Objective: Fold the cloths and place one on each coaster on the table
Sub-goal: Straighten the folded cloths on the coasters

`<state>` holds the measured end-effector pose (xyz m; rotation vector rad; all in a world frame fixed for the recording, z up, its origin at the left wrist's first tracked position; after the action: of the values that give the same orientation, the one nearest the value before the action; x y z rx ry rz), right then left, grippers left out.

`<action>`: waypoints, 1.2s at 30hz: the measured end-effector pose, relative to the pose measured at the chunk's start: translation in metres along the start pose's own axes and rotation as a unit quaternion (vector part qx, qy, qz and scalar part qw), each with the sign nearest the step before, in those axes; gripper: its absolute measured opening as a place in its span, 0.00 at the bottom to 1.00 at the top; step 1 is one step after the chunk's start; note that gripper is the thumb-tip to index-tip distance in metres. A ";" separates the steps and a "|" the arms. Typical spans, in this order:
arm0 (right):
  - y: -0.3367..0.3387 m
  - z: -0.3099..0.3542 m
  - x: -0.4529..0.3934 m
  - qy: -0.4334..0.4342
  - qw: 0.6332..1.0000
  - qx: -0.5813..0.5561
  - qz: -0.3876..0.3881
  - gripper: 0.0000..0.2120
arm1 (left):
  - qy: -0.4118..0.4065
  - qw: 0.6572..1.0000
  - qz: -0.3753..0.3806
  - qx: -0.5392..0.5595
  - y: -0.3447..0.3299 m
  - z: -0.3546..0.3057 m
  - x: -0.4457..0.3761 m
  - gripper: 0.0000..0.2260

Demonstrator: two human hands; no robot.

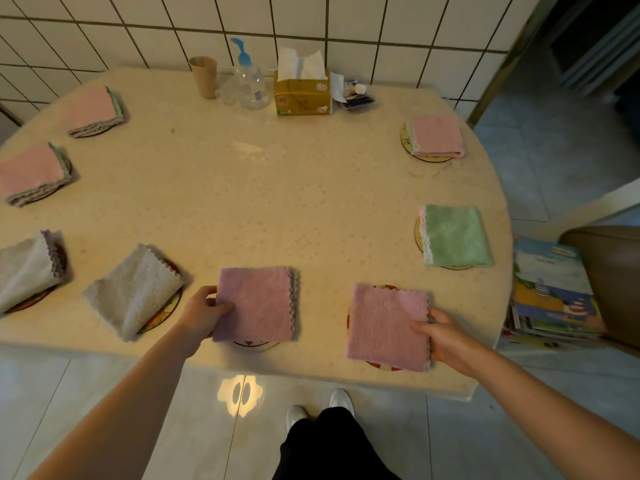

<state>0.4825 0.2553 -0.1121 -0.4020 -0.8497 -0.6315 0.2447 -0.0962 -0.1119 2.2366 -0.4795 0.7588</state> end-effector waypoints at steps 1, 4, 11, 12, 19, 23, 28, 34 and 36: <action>0.000 0.000 0.001 0.004 1.000 -0.001 -0.004 0.12 | 0.001 1.000 -0.003 -0.001 0.000 0.001 -0.001 0.18; 0.005 -0.003 -0.002 0.023 0.998 0.043 -0.030 0.12 | -0.005 0.999 -0.033 -0.026 0.002 0.002 -0.001 0.19; 0.000 0.011 0.003 0.146 0.871 0.443 -0.155 0.22 | -0.047 0.977 -0.087 -0.188 0.003 0.003 0.004 0.24; 0.000 0.014 0.004 0.149 0.842 0.493 -0.163 0.24 | -0.049 0.971 -0.094 -0.212 0.003 0.003 0.005 0.24; -0.047 0.053 0.002 0.271 0.751 0.589 -0.127 0.18 | -0.041 0.967 -0.128 -0.217 0.026 0.009 0.010 0.21; -0.122 0.061 -0.001 0.305 0.776 0.551 -0.017 0.15 | -0.054 0.971 -0.173 -0.155 0.057 0.019 0.006 0.15; -0.254 0.053 -0.004 0.345 0.784 0.509 0.082 0.12 | -0.033 0.963 -0.246 -0.102 0.131 0.053 -0.004 0.10; -0.407 0.033 -0.014 0.305 0.817 0.476 0.117 0.13 | 0.013 0.943 -0.318 -0.098 0.247 0.117 -0.049 0.11; -0.447 0.025 -0.020 0.261 0.836 0.474 0.094 0.17 | 0.049 0.938 -0.332 -0.082 0.289 0.138 -0.067 0.13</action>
<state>0.1641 -0.0580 -0.0770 0.5771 -0.4923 -0.0609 0.0925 -0.3844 -0.0862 1.9983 0.2569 0.4420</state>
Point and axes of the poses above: each hand's wrist, its own x-axis away from the middle knuckle, its own y-axis out of the back of the hand, z = x × y, the point moved 2 cm from there along -x, towards the middle knuckle, and after that the axes turned 11 degrees about -x, right-handed, at the moved point
